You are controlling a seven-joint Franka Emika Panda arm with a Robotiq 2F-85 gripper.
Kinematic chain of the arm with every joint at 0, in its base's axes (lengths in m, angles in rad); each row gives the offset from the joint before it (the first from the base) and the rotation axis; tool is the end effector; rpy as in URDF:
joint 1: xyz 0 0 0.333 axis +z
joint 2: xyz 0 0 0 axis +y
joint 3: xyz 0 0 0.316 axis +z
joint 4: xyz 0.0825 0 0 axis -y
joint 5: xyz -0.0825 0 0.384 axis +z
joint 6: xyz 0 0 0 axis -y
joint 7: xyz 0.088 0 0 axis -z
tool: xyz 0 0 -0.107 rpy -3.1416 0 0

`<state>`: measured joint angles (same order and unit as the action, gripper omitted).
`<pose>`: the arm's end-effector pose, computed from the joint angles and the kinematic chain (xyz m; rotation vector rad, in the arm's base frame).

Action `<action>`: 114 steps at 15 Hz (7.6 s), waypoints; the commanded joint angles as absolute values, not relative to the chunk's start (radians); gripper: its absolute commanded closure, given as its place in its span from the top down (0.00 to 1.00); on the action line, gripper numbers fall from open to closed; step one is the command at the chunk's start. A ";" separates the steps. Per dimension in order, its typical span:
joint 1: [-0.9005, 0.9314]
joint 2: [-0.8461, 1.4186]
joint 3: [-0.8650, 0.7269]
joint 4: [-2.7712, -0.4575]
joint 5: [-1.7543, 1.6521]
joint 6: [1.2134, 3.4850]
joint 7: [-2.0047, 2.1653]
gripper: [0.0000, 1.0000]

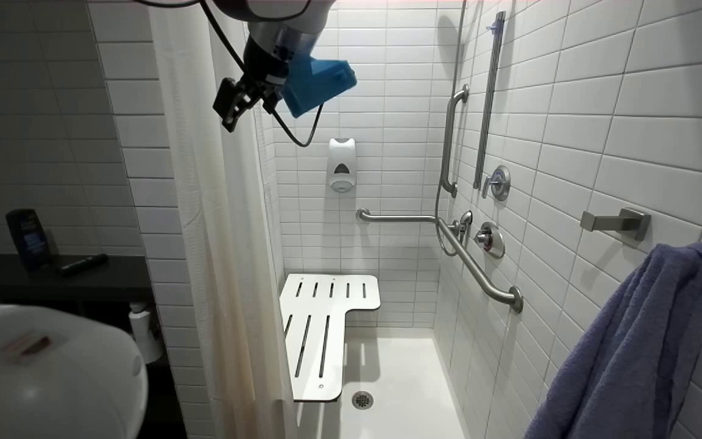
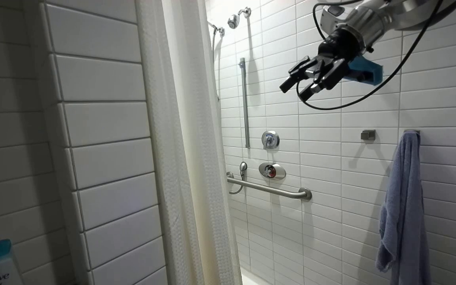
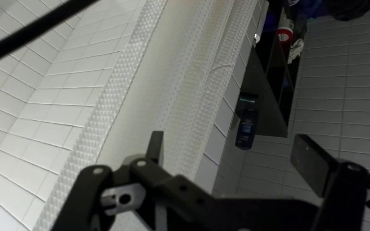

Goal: Pull the shower curtain sightly to the right

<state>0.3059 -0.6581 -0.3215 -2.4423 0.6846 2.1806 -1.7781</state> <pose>0.3957 -0.0029 0.5665 -1.9339 -1.7720 -1.1698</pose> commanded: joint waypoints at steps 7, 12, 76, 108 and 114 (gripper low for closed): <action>0.242 -0.636 -0.317 -2.418 0.845 2.007 -1.931 1.00; 0.174 -0.622 -0.285 -2.420 1.154 1.866 -1.904 1.00; -0.082 -0.517 0.051 -2.255 1.648 2.001 -1.673 1.00; 0.056 -0.080 0.129 -1.770 1.609 2.322 -1.698 0.75; 0.063 -0.091 0.120 -1.776 1.575 2.271 -1.728 0.34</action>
